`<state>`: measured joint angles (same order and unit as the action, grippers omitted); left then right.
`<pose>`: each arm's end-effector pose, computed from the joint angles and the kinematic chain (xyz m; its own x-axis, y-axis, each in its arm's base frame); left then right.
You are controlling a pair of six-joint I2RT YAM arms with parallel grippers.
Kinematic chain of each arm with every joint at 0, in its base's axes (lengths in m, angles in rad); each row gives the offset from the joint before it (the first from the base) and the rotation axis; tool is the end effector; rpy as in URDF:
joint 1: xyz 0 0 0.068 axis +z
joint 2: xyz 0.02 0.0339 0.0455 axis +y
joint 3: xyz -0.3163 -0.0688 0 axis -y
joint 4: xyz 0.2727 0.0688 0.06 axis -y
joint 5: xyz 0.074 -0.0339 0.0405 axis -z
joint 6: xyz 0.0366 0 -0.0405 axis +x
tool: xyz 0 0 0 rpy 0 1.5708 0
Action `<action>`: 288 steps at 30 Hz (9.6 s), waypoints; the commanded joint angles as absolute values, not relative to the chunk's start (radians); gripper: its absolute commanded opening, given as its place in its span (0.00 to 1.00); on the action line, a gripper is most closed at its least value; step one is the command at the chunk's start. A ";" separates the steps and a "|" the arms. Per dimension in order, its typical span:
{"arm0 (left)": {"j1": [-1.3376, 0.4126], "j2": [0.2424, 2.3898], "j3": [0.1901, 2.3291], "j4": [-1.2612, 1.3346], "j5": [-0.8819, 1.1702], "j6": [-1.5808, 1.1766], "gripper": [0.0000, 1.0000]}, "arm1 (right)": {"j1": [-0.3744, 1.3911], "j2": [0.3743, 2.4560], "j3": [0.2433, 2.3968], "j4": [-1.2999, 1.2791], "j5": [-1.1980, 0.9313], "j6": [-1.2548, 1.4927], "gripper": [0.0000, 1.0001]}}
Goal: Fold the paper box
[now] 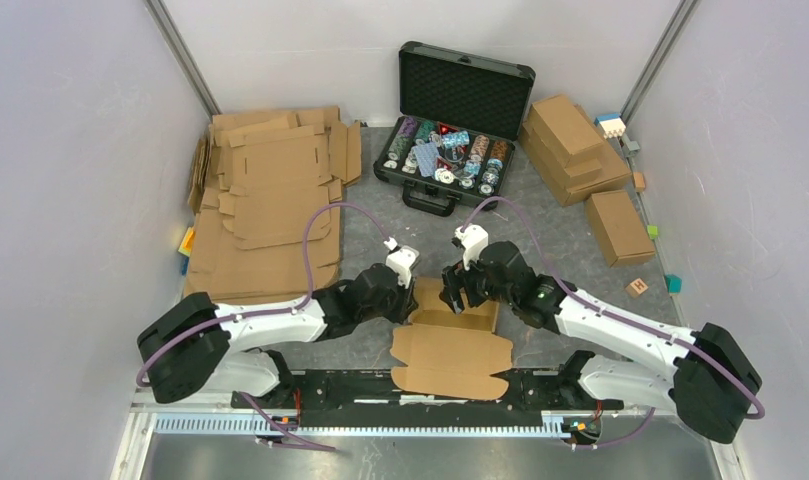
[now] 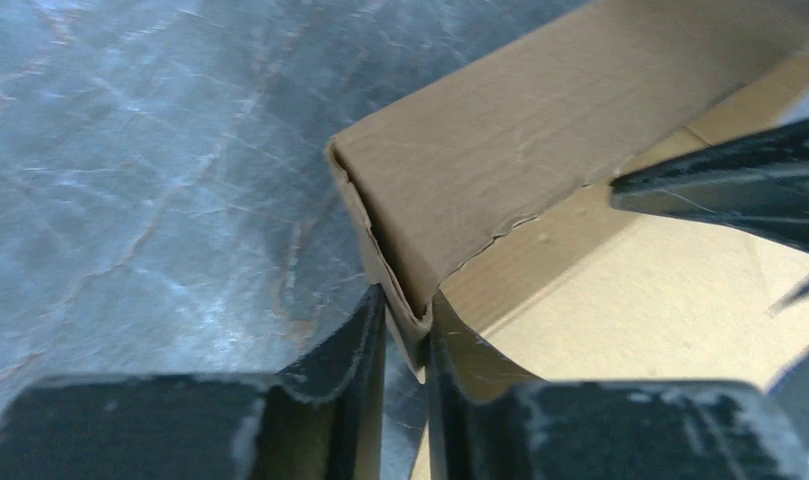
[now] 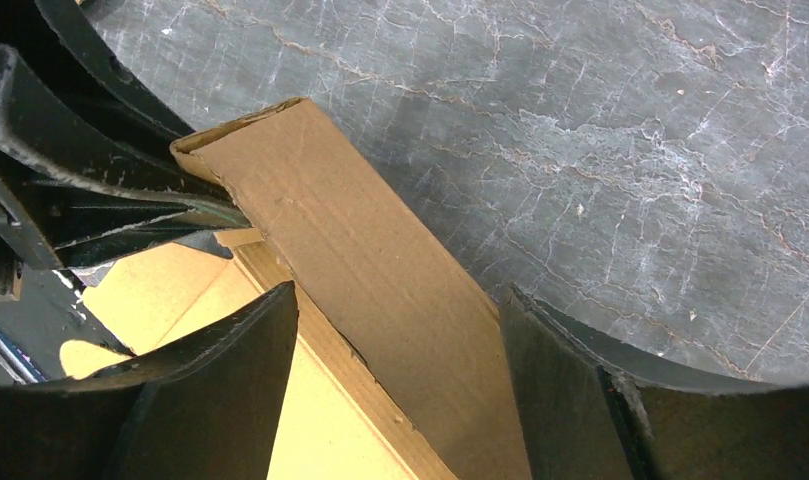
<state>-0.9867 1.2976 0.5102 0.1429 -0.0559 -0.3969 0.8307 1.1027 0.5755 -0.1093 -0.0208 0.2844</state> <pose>0.1440 -0.2141 0.2008 -0.6180 0.2350 -0.7502 0.6174 0.7359 -0.2781 0.1559 0.1719 0.2447 -0.5950 -0.2356 -0.7684 -0.6069 0.7584 0.2375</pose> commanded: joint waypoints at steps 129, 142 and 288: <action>-0.922 1.122 0.370 0.307 0.054 -0.829 0.71 | 0.534 0.950 0.339 -0.175 -0.187 0.379 0.79; -0.794 1.403 0.531 0.407 0.241 -0.739 0.72 | 0.571 0.723 0.270 -0.201 -0.249 0.494 0.88; -0.471 1.184 0.508 0.288 0.474 -0.731 0.57 | 0.183 0.987 0.411 0.249 -0.472 0.300 0.00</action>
<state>-0.4690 1.2816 0.5571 0.2909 0.5278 -0.7113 0.1814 1.0729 0.4358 0.2562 -0.5228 0.3096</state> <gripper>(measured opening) 0.556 0.006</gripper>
